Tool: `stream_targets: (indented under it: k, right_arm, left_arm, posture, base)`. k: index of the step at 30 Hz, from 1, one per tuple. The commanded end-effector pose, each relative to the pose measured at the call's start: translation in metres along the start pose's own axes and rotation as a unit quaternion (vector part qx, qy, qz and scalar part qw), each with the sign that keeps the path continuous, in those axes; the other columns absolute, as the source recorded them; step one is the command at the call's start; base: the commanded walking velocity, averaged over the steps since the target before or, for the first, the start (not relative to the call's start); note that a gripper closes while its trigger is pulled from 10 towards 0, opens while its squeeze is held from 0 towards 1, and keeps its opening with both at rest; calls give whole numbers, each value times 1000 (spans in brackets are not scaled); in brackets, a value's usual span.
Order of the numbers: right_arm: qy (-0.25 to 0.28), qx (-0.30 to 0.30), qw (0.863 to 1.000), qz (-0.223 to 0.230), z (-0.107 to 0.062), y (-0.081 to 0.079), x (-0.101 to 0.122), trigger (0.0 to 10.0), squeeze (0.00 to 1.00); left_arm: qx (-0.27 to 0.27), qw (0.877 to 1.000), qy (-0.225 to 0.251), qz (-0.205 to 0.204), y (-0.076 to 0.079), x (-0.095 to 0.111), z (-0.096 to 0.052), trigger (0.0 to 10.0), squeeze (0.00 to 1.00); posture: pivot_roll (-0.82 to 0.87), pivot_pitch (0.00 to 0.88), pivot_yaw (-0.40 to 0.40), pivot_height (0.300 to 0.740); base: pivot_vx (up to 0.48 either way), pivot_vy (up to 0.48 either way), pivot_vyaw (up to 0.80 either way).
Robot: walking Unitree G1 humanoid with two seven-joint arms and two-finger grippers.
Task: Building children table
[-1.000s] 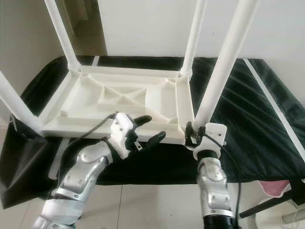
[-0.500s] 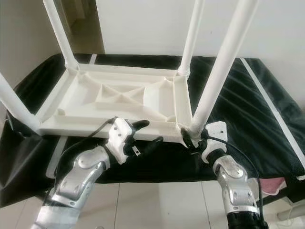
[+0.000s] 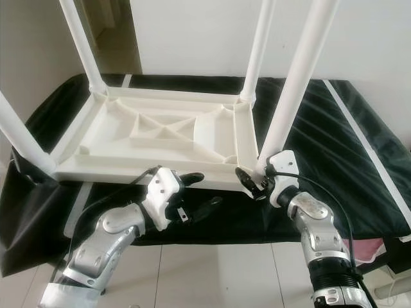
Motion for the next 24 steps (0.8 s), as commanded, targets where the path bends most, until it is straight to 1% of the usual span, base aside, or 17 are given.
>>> stream_targets:
  k: [1,6,7,8,9,12,15,17,20,24]
  right_arm:
    - [-9,11,1000,8,0,-2,-6,0,0]
    - [-7,11,1000,13,-2,-2,-9,0,0]
    - [-6,6,1000,16,-3,-2,-10,4431,0]
    - [-5,1,1000,17,-3,-2,-11,4431,0]
    - [-5,-1,1000,20,-3,-2,-12,10000,0]
    - [6,-4,999,33,-2,-4,-12,10000,0]
    - [22,-25,998,46,-3,-7,-11,10000,0]
    - [24,-29,998,48,-4,-7,-11,10000,0]
    - [34,-53,997,46,-5,-10,-9,10000,0]
    - [39,-62,996,47,-6,-14,-10,10000,0]
  left_arm:
    - [-32,999,7,-5,6,3,1,10000,0]
    - [-31,999,7,-8,7,3,-1,10000,0]
    - [-31,999,7,-7,7,3,-1,10000,0]
    - [-31,999,6,-8,7,3,-1,10000,0]
    - [-31,999,7,-8,7,4,0,10000,0]
    - [-30,999,7,-9,7,5,0,10000,0]
    - [-29,999,8,-12,6,6,-1,10000,0]
    - [-29,999,8,-12,6,6,-2,10000,0]
    - [-31,999,9,-14,6,6,-2,10000,0]
    - [-32,999,14,-22,5,7,-2,10000,0]
  posture:
    - [-2,0,-58,740]
    - [0,0,-60,740]
    - [-1,0,-59,740]
    - [-1,0,-59,740]
    - [0,0,-59,740]
    - [2,0,-59,740]
    - [0,0,-54,740]
    - [0,0,-54,740]
    - [-8,0,-46,740]
    - [-14,0,-41,740]
  base:
    - [0,0,0]
    - [0,0,0]
    - [0,0,0]
    - [0,0,0]
    - [0,0,0]
    - [0,0,0]
    - [0,0,0]
    - [0,0,0]
    - [0,0,0]
    - [0,0,0]
Point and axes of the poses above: a point about 5 cm out from each wrist's last joint towards the gripper, its own z axis pointing out of the wrist towards the gripper, its own x axis along the axis of the wrist's last joint, y = z × x, the point moved 1 cm from there along z, pointing out of the wrist towards the gripper, and after that the axes turned 14 degrees about z, right-handed, at the moved point
